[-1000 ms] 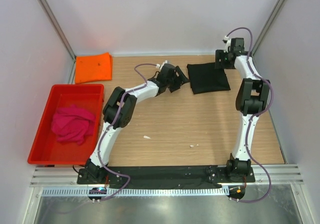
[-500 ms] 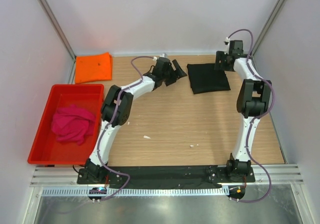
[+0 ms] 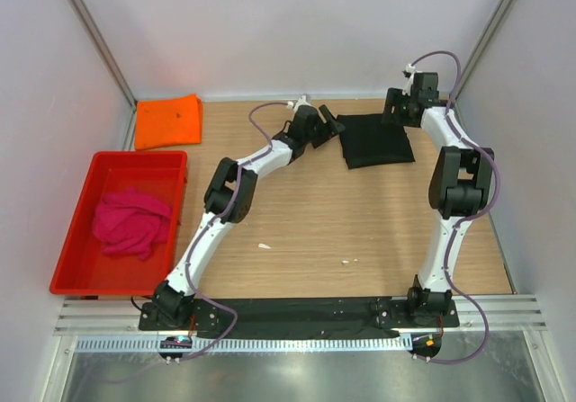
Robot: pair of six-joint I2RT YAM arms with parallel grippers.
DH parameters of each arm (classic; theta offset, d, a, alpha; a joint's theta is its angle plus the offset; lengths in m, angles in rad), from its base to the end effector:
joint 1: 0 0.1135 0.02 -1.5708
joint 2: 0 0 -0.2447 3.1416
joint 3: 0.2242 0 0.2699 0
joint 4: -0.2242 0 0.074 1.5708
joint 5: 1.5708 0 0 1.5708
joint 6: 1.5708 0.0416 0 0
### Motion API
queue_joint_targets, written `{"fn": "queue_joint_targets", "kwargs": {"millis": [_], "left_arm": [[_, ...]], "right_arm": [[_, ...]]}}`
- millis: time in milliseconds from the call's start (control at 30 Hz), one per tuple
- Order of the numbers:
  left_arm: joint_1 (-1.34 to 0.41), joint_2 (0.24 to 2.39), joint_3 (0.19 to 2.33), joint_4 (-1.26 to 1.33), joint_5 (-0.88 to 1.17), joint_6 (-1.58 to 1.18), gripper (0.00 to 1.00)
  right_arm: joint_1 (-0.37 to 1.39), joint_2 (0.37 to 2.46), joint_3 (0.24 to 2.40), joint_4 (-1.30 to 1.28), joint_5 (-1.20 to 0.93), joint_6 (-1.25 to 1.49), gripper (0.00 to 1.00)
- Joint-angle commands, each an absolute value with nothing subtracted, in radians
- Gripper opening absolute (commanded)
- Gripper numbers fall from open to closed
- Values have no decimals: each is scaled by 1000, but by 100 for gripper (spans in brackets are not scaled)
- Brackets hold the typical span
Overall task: Fold and stack the t-shirts
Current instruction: Neatly place the folded tshirt to the corner
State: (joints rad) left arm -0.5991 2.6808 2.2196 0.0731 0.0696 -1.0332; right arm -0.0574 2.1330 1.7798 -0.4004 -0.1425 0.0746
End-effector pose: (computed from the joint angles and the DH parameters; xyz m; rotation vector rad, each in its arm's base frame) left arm 0.5008 -0.3455 0.1152 -0.4116 2.0988 -1.0970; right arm 0.5016 -0.0229 0.2070 0.0815 2.3199 0.1742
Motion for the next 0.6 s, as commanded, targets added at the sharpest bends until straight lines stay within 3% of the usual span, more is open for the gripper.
{"fn": "queue_joint_targets", "kwargs": {"millis": [0, 567], "left_arm": [[-621, 2704, 2269, 49, 14, -1028, 70], [-670, 2816, 2387, -21, -112, -1187, 62]], "right_arm": [[-61, 2066, 1781, -345, -163, 89, 71], [-94, 2033, 1746, -318, -173, 106, 69]]}}
